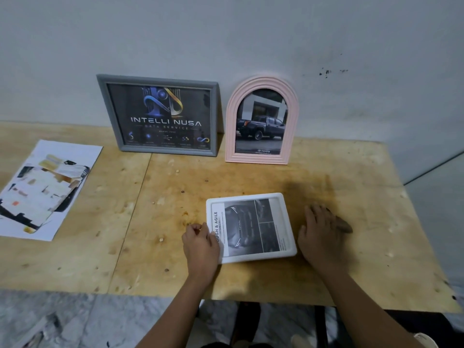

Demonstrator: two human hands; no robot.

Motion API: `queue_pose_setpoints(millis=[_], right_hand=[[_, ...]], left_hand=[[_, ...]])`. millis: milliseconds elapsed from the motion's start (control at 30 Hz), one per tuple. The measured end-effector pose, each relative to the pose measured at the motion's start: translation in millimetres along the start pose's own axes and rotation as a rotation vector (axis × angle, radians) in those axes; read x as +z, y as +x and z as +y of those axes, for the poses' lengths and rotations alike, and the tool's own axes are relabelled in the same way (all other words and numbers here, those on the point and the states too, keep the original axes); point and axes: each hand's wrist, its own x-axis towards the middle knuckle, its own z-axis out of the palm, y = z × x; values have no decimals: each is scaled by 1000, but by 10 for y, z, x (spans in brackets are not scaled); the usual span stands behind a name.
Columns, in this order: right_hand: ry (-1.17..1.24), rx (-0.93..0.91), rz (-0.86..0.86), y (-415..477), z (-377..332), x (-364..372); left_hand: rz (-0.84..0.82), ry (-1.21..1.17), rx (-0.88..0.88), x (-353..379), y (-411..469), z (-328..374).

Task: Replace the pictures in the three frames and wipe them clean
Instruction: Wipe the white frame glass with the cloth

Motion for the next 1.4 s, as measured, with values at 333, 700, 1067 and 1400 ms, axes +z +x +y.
queue_pose_setpoints(millis=[333,700,1067,1400], right_hand=[[551,354,-120,-3,-498,98],[905,387,37,117,-489,-573],[912,115,438,-362,-723,-657],[973,-13,539,-721,-1060,-172]], left_hand=[[47,-142,26,79,-68,50],[23,-576,1,-399,319,504],[-510,-1065,70,-1089,924,1130],[-729,-1359,-72,-1080,954,786]])
